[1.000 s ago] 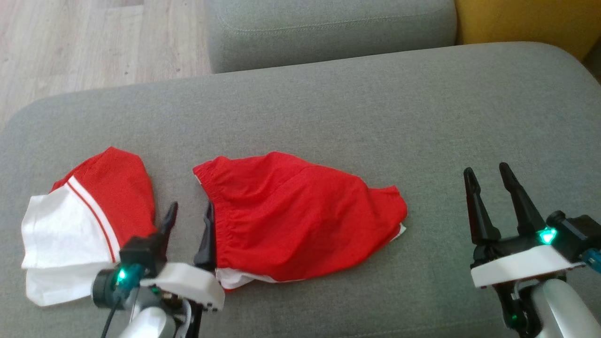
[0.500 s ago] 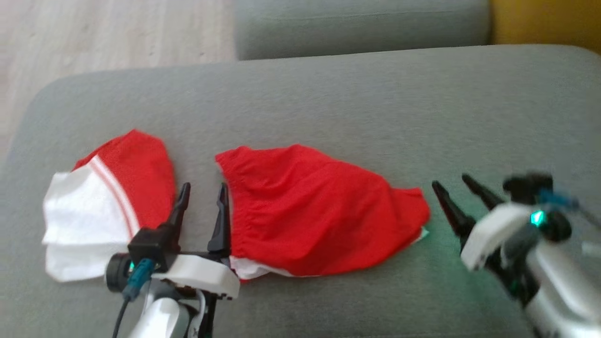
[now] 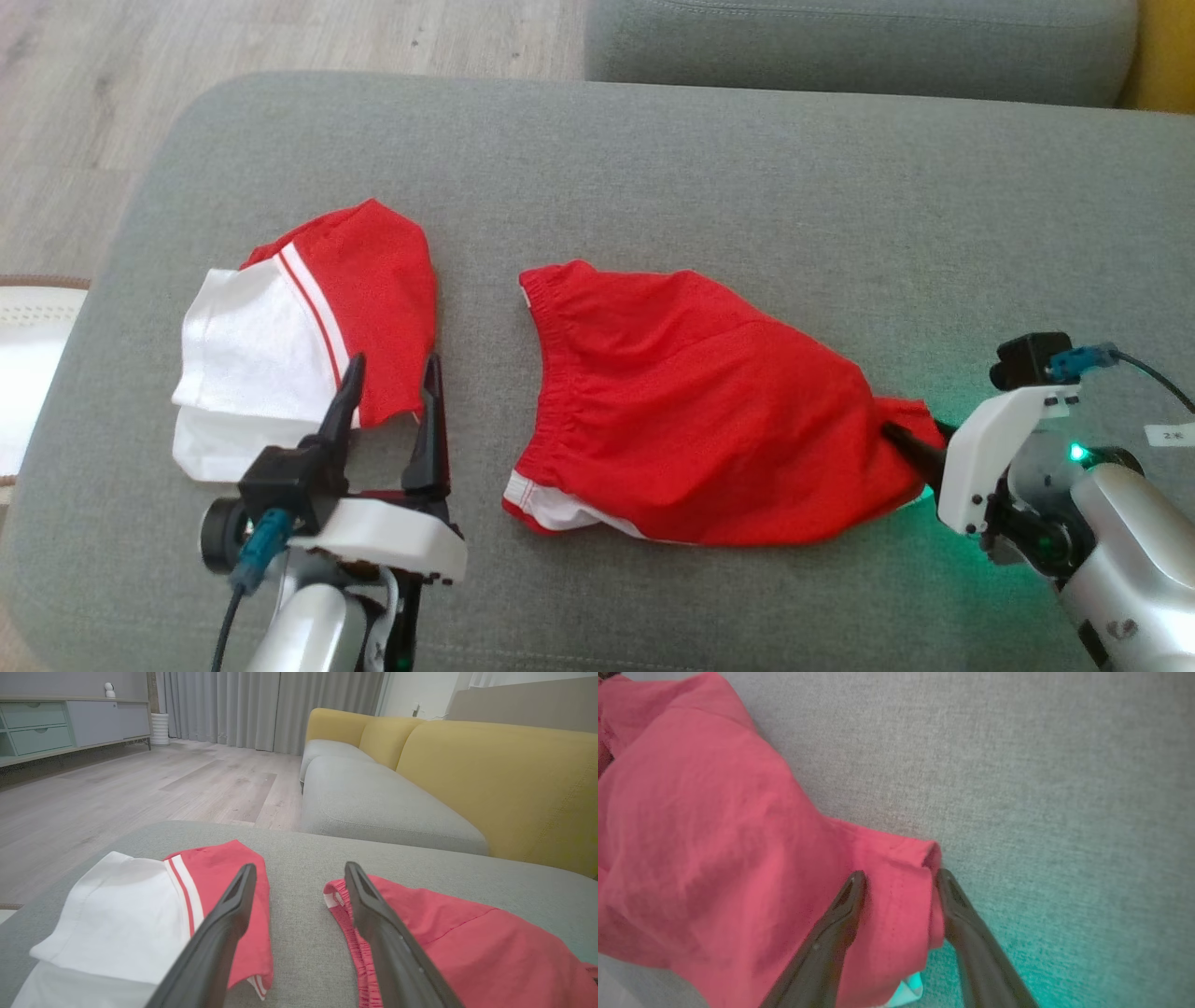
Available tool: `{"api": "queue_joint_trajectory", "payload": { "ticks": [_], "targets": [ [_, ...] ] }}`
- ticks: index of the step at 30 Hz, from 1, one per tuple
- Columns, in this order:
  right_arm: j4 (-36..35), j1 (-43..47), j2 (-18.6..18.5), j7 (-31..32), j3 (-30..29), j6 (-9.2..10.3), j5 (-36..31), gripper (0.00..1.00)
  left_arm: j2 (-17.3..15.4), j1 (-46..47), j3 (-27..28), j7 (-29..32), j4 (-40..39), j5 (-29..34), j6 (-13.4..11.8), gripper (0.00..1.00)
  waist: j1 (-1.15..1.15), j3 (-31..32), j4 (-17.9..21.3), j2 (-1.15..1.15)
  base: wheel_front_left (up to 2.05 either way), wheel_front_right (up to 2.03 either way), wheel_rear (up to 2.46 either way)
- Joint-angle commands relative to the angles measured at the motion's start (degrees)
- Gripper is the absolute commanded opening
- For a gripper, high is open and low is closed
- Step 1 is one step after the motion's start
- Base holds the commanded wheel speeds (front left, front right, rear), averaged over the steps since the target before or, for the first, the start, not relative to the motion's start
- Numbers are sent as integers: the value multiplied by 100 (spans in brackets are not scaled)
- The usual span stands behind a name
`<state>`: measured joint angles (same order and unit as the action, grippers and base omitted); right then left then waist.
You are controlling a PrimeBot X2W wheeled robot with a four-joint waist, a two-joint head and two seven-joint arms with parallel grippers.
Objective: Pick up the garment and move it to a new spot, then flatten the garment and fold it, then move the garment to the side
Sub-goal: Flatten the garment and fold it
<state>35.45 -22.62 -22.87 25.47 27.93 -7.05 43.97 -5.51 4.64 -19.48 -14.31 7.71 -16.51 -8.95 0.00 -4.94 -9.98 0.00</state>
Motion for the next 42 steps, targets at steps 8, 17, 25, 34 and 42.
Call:
{"api": "queue_joint_trajectory", "payload": {
  "ticks": [8, 17, 25, 34, 42],
  "targets": [
    [-259, 32, -211, -133, 78, -44, 15, 0, 113, 77, 348, -69, -90, 193, 187, 100, 0, 16, -47, 0, 0, 0, 0],
    [-1067, -487, -551, 342, -29, -44, 232, 0, 217, 128, 310, -69, -28, 266, 319, 100, 0, -197, -257, 0, 0, 0, 0],
    [-802, -1060, -812, 1246, -418, -44, 658, 0, 255, 272, 147, -69, -11, 237, 296, 100, 0, -506, -673, 0, 0, 0, 0],
    [148, -1747, -679, 1467, -827, -44, 800, 100, 262, 407, -122, -69, -69, -8, 96, 100, 0, -753, -972, 0, 0, 0, 0],
    [233, -1649, -413, 240, -786, -44, 599, 100, 262, 426, -93, -69, 54, 6, 85, 100, 0, -452, -671, 0, 0, 0, 0]
  ]
}}
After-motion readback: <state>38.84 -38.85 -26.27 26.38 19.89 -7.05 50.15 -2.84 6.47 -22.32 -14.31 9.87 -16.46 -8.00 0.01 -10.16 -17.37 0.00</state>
